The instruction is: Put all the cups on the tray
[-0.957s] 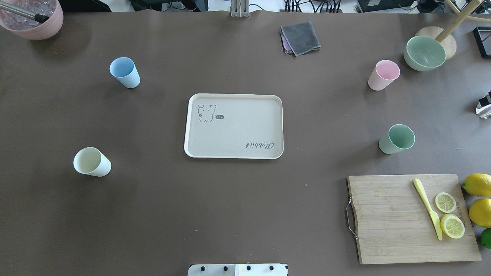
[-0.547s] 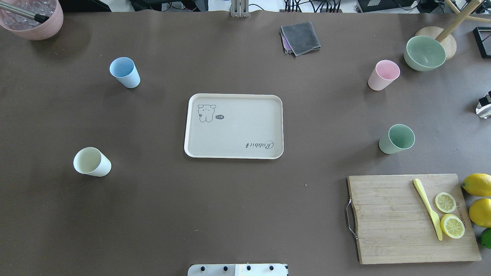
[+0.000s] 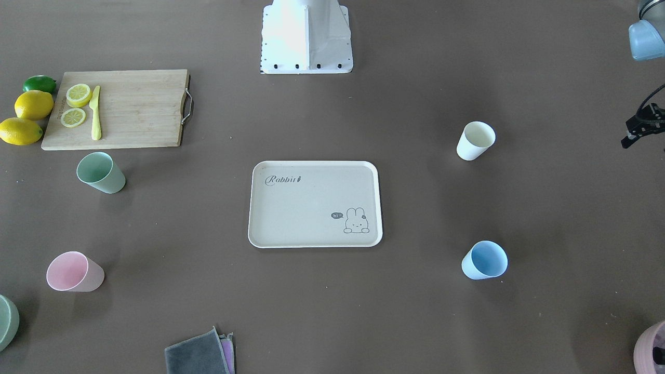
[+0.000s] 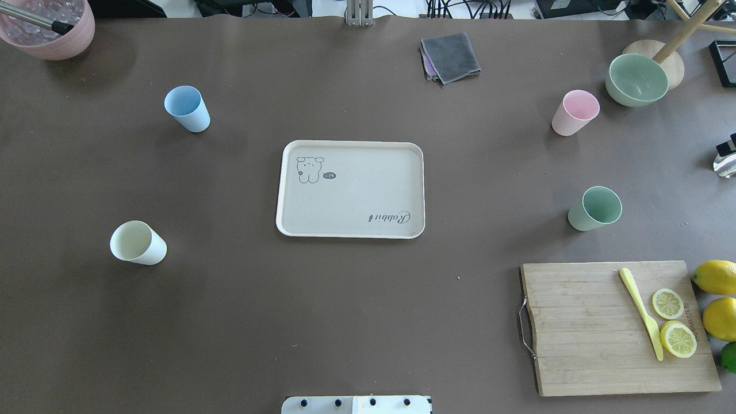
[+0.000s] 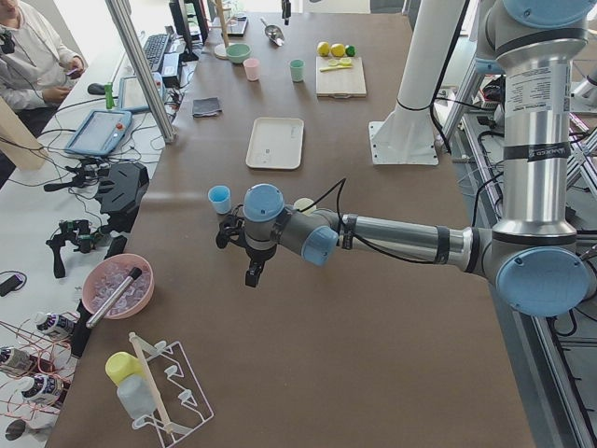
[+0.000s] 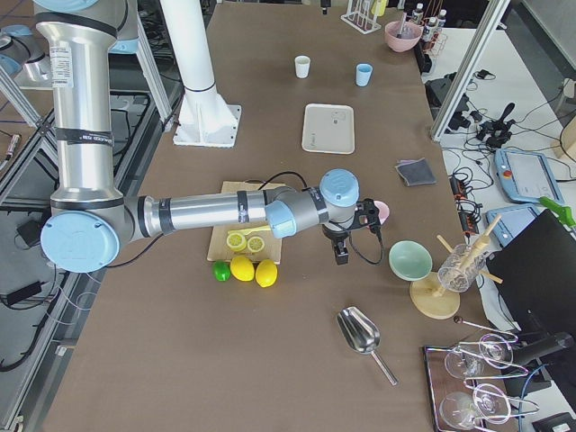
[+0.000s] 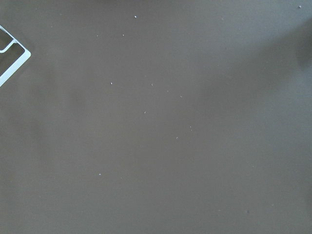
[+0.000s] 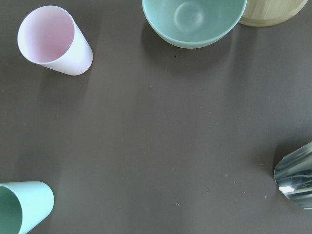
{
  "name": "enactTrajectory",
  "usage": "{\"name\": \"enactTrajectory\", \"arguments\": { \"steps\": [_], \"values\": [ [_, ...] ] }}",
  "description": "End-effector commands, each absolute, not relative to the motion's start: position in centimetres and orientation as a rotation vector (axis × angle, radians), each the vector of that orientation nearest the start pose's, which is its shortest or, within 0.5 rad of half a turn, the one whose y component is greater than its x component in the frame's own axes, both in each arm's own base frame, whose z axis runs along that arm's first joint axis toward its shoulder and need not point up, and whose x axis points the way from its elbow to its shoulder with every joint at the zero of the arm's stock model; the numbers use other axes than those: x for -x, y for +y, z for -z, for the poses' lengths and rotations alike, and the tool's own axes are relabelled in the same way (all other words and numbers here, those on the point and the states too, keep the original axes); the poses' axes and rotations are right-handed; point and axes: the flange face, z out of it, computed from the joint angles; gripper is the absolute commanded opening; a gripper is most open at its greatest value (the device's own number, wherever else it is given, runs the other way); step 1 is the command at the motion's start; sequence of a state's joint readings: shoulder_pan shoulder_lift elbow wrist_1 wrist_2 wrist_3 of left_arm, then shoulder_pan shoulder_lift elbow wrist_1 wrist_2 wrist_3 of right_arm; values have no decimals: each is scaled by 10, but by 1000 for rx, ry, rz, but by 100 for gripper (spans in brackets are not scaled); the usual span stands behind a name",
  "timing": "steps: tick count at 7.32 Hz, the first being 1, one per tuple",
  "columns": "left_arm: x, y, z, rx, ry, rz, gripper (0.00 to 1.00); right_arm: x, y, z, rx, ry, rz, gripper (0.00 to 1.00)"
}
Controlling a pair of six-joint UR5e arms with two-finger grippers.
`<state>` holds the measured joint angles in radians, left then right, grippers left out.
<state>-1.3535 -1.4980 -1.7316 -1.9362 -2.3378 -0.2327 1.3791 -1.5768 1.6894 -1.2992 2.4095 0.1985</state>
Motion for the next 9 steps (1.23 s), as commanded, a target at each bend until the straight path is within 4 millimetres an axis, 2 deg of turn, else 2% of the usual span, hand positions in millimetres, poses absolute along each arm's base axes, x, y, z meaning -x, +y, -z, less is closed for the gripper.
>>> {"name": "enactTrajectory", "arguments": {
  "steps": [1,6,9],
  "values": [
    [-42,-485,-576,-262,832,-166,98,38,-506,-566,-199,-888,159,100],
    [-44,-485,-572,-266,840,-177,97,45,-506,-562,-212,-890,189,100],
    [-43,-482,-578,-251,838,-169,98,51,-503,-563,-204,-896,200,100]
  ]
}}
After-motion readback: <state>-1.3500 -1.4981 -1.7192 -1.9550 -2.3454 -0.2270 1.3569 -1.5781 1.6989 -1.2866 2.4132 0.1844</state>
